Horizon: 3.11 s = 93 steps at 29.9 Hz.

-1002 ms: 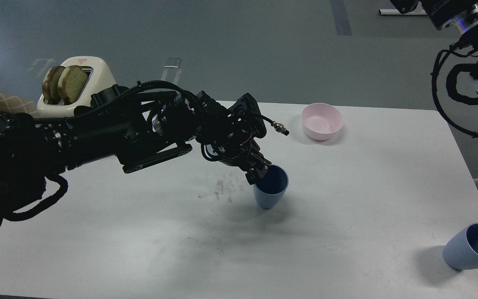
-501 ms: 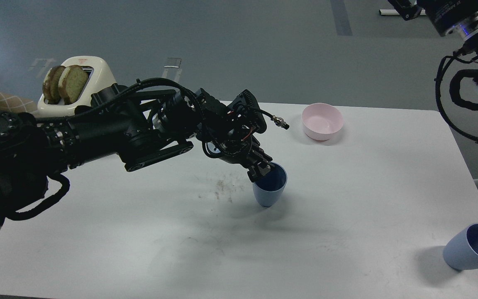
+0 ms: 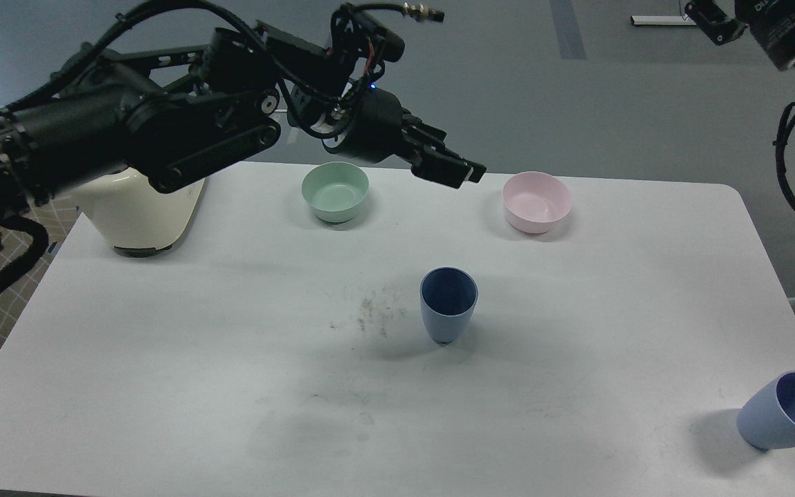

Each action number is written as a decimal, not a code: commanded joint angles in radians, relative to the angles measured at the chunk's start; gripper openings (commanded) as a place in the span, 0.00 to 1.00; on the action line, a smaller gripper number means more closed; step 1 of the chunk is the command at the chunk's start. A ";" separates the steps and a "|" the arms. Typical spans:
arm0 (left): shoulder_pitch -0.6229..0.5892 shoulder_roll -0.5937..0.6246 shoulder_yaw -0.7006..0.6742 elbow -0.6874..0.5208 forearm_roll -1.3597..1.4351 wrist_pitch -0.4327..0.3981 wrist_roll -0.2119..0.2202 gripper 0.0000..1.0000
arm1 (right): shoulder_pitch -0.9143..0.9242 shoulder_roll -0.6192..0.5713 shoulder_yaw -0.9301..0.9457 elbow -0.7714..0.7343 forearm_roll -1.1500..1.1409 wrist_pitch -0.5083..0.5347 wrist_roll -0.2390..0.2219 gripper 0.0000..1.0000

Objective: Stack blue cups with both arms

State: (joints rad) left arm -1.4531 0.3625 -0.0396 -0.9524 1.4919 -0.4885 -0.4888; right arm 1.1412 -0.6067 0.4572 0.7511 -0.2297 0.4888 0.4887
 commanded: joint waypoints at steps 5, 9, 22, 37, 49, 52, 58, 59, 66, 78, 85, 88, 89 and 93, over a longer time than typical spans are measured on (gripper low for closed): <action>0.059 0.153 -0.129 0.047 -0.476 0.000 0.010 0.95 | -0.009 -0.274 -0.127 0.243 -0.201 0.000 0.000 1.00; 0.115 0.179 -0.181 0.125 -0.718 0.000 0.007 0.95 | -0.015 -0.445 -0.182 0.382 -0.417 0.000 0.000 1.00; 0.195 0.151 -0.187 0.184 -0.894 0.000 0.006 0.95 | -0.172 -0.784 -0.294 0.640 -1.064 0.000 0.000 1.00; 0.235 0.087 -0.189 0.184 -0.892 0.000 0.004 0.95 | -0.181 -0.892 -0.494 0.689 -1.433 0.000 0.000 1.00; 0.261 0.087 -0.187 0.173 -0.880 0.000 0.004 0.96 | -0.167 -0.868 -0.503 0.677 -1.453 -0.003 0.000 1.00; 0.261 0.088 -0.187 0.173 -0.880 0.000 0.004 0.96 | -0.169 -0.864 -0.503 0.665 -1.456 -0.001 0.000 1.00; 0.275 0.085 -0.187 0.172 -0.878 0.000 0.004 0.96 | -0.173 -0.786 -0.503 0.587 -1.528 0.000 0.000 1.00; 0.275 0.085 -0.187 0.172 -0.878 0.000 0.004 0.96 | -0.173 -0.783 -0.503 0.579 -1.533 0.000 0.000 1.00; 0.290 0.078 -0.187 0.173 -0.878 0.000 0.004 0.96 | -0.170 -0.731 -0.505 0.565 -1.533 -0.001 0.000 1.00; 0.290 0.078 -0.187 0.173 -0.878 0.000 0.004 0.95 | -0.195 -0.702 -0.517 0.563 -1.568 -0.001 0.000 0.91; 0.300 0.079 -0.189 0.173 -0.878 0.000 0.004 0.96 | -0.210 -0.682 -0.519 0.553 -1.594 -0.003 0.000 0.62; 0.304 0.081 -0.189 0.172 -0.878 0.000 0.004 0.96 | -0.210 -0.670 -0.519 0.547 -1.594 -0.003 0.000 0.41; 0.304 0.081 -0.189 0.172 -0.880 0.000 0.004 0.96 | -0.210 -0.670 -0.519 0.545 -1.594 -0.003 0.000 0.32; 0.306 0.082 -0.189 0.172 -0.880 0.000 0.004 0.96 | -0.213 -0.668 -0.520 0.539 -1.596 -0.022 0.000 0.21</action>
State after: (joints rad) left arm -1.1489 0.4444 -0.2284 -0.7808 0.6130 -0.4887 -0.4848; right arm 0.9301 -1.2758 -0.0617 1.2933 -1.8242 0.4825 0.4886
